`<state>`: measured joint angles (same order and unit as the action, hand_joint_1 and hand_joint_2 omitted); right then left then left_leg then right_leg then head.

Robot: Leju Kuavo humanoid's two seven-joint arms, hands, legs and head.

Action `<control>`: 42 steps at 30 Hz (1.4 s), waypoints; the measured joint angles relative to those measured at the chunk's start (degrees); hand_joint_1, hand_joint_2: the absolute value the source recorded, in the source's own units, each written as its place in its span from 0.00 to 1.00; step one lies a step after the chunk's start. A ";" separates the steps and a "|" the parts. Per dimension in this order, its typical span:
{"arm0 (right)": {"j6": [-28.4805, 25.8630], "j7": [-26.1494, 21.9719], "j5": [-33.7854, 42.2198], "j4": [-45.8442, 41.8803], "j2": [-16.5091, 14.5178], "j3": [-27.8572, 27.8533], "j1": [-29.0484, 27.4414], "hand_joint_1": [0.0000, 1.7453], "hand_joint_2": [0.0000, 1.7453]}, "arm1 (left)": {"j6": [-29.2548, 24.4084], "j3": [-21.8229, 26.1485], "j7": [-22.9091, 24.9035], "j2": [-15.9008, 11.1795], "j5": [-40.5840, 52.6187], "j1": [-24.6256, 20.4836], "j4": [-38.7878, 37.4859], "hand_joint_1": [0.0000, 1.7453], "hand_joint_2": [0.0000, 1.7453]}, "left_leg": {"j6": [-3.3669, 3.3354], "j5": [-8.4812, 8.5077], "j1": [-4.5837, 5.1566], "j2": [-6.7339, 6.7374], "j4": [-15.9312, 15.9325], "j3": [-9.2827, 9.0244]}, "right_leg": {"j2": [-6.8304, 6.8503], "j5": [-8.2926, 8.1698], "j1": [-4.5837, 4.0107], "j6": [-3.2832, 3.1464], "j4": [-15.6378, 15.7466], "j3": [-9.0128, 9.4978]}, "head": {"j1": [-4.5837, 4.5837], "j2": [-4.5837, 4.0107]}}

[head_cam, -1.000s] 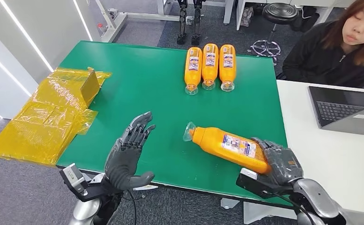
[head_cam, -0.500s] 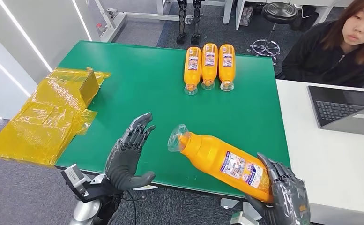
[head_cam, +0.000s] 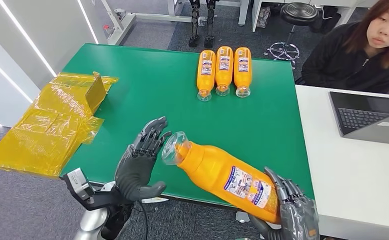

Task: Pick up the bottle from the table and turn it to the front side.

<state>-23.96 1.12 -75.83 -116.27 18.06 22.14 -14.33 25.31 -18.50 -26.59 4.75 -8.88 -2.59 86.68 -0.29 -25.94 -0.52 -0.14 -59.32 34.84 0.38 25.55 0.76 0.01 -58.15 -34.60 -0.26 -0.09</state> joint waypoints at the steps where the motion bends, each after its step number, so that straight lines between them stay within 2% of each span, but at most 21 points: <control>1: 0.08 0.30 -0.55 0.07 -0.85 0.82 0.03 1.00 1.00 | 1.04 -0.57 0.45 0.11 -1.45 -0.23 -0.05 0.00 1.00 | 0.00 0.00 0.00 0.01 0.01 0.00 | -0.01 0.00 0.00 0.00 0.00 0.00 | 0.01 0.00; 6: -0.10 -1.18 2.16 2.05 -4.33 4.62 2.21 1.00 1.00 | 5.59 -4.53 2.33 0.40 -8.88 -1.84 -0.34 0.00 1.00 | 0.01 0.00 -0.02 0.06 0.03 -0.02 | -0.04 0.01 -0.02 -0.02 -0.01 -0.01 | 0.01 0.00; 11: -1.96 -3.81 6.34 6.01 -5.48 7.02 4.62 1.00 1.00 | 7.69 -7.64 3.88 0.14 -14.54 -3.71 -0.75 0.00 1.00 | 0.01 0.01 -0.02 0.06 0.02 -0.02 | -0.03 -0.03 -0.02 -0.05 -0.01 0.02 | -0.01 0.00; 17: -1.92 -4.13 8.30 9.05 -7.33 8.75 7.41 1.00 1.00 | 8.71 -9.28 6.33 -0.05 -17.06 -5.37 -0.87 0.00 1.00 | 0.01 0.01 -0.01 0.05 0.02 -0.03 | -0.03 -0.04 -0.01 -0.06 -0.01 0.01 | 0.00 0.00; 23: -2.98 -4.83 10.00 10.55 -7.83 9.33 8.07 1.00 1.00 | 8.70 -10.09 6.85 -0.15 -17.57 -6.80 -1.30 0.00 1.00 | 0.01 0.01 -0.01 0.05 0.02 -0.02 | -0.03 -0.04 -0.01 -0.06 -0.01 0.00 | -0.01 0.00; 32: -3.56 -5.62 10.80 11.14 -7.45 9.82 7.16 1.00 1.00 | 7.41 -10.44 7.31 -1.12 -17.00 -6.68 -1.25 0.01 1.00 | 0.01 0.01 -0.01 0.06 0.02 -0.02 | -0.03 -0.03 -0.02 -0.06 -0.01 -0.01 | -0.01 0.00; 36: -3.62 -5.58 10.80 11.14 -7.09 9.90 6.90 1.00 1.00 | 7.35 -10.46 7.29 -1.41 -16.81 -6.57 -1.24 0.95 1.00 | 0.01 0.01 -0.01 0.06 0.02 -0.02 | -0.03 -0.03 -0.02 -0.06 -0.01 -0.01 | -0.01 0.00; 42: -4.42 -4.86 11.10 11.04 -5.96 10.45 6.24 1.00 1.00 | 6.48 -10.46 6.94 -2.03 -16.13 -6.44 -1.22 1.00 1.00 | 0.01 0.01 -0.01 0.05 0.02 -0.02 | -0.03 -0.03 -0.01 -0.06 -0.01 -0.01 | -0.01 0.00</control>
<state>-28.38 -3.75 -64.73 -105.24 12.10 32.59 -8.09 31.79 -28.96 -19.64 2.72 -25.01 -9.03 85.46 -0.29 -25.93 -0.53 -0.08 -59.30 34.82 0.35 25.52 0.75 -0.04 -58.16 -34.60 -0.26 -0.09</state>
